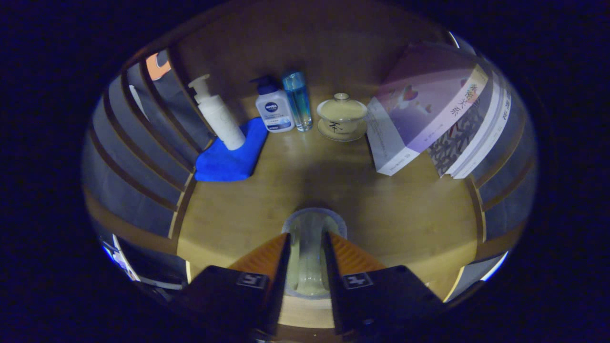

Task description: Pull open the drawer, take out the items inside it, and place them on the countertop above the cabinet.

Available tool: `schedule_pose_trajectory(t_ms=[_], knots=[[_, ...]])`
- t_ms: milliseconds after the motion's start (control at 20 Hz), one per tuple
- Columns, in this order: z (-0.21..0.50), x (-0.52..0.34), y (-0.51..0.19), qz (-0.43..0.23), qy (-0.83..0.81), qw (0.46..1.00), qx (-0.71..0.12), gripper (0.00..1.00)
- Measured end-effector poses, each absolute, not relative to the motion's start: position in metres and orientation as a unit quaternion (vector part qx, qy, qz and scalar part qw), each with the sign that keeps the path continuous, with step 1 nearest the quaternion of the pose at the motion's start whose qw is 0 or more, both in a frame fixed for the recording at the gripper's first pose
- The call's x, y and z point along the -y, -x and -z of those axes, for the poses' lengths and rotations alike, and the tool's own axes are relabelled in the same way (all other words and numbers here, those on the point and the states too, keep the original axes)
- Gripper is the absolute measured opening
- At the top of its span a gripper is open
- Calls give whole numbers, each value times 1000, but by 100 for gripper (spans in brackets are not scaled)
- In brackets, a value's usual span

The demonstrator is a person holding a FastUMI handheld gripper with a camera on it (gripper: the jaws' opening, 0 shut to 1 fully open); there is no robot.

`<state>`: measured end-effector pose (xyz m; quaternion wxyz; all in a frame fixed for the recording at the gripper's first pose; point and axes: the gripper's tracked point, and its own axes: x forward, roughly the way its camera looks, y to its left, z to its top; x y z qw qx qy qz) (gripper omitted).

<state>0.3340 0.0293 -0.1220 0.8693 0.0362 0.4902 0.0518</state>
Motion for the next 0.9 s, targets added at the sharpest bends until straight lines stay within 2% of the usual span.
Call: schedule_pose_trajectory(t_ms=[200, 600, 700, 750, 800, 900], knots=[[101, -26, -311, -59, -53, 886, -456, 75], [41, -26, -235, -84, -15, 941, -328, 77], [29, -25, -209, -92, -16, 950, -297, 84], [27, -23, -195, -89, -19, 955, -282, 95], [23, -20, -179, -91, -19, 958, -273, 99], [21, -18, -151, -97, -20, 964, -246, 98]])
